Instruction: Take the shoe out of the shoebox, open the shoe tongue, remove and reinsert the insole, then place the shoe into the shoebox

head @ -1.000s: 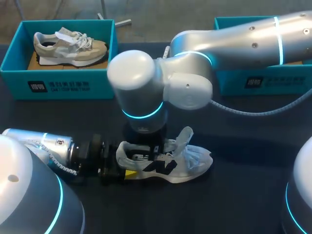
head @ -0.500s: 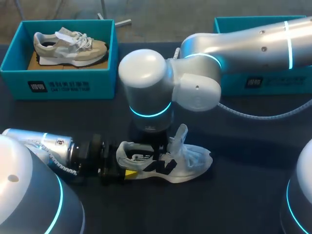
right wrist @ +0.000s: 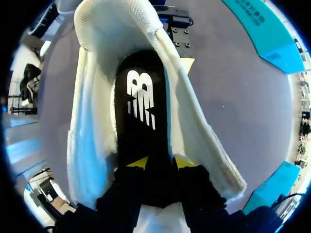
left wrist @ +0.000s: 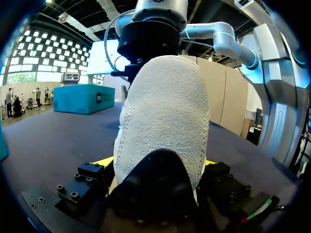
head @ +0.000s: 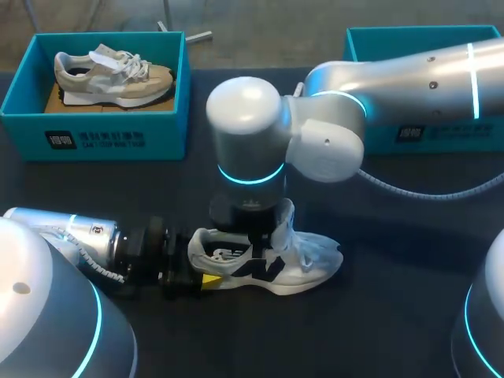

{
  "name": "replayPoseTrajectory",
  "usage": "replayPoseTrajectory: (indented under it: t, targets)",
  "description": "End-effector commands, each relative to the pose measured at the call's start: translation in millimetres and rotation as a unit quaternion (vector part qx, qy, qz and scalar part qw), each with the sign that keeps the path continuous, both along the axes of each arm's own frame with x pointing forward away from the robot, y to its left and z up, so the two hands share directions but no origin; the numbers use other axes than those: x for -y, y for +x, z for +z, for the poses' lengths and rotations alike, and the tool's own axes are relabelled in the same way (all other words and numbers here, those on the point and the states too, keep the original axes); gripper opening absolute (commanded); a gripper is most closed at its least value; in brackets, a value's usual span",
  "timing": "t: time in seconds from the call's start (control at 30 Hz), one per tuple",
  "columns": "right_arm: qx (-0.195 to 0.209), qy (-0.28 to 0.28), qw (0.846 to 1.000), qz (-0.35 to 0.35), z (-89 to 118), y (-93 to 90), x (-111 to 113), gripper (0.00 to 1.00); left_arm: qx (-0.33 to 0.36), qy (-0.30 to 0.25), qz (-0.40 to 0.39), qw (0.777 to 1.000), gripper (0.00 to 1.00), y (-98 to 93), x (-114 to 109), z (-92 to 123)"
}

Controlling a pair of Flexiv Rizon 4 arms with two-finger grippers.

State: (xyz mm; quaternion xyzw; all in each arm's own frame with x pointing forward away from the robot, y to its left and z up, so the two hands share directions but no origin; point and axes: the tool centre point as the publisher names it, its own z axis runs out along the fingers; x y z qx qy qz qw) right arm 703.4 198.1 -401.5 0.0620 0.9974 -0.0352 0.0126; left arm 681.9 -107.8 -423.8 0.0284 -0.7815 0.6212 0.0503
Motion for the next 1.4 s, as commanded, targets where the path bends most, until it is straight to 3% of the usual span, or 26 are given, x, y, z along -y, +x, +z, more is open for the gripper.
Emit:
replayPoseTrajectory:
  t: [0.03, 0.3, 0.63, 0.83, 0.93, 0.97, 1.1, 1.4]
  targets:
    - [-0.017, 0.001, 1.0, 0.008, -12, 6.7, -7, 0.31, 0.0, 0.001, 0.0, 1.0, 0.0, -0.4, -1, -2]
    - [-0.074, 0.003, 0.997, 0.018, -27, -7.2, -11, 0.29, 0.0, 0.001, 0.0, 1.0, 0.0, -0.4, -1, -2]
    - [-0.109, 0.007, 0.994, 0.01, -31, -33.0, -7, 0.08, 0.0, 0.001, 0.0, 1.0, 0.0, -0.4, -1, -2]
    - [-0.119, 0.01, 0.993, 0.012, -33, -43.6, -5, 0.12, 0.0, 0.001, 0.0, 1.0, 0.0, -0.4, -1, -2]
    - [-0.122, 0.013, 0.992, 0.014, -35, -44.9, -5, 0.07, 0.0, 0.001, 0.0, 1.0, 0.0, -0.4, -1, -2]
    - [-0.121, 0.015, 0.992, 0.013, -35, -45.0, -5, 0.0, 0.0, 0.001, 0.0, 1.0, 0.0, -0.4, -1, -2]
    - [-0.104, 0.023, 0.994, 0.009, -31, -47.0, -6, 0.0, 0.0, 0.001, 0.0, 1.0, 0.0, -0.4, -1, -2]
    - [-0.036, 0.06, 0.998, 0.001, 0, -46.1, 0, 0.0, 0.0, 0.001, 0.0, 1.0, 0.0, -0.4, -1, -2]
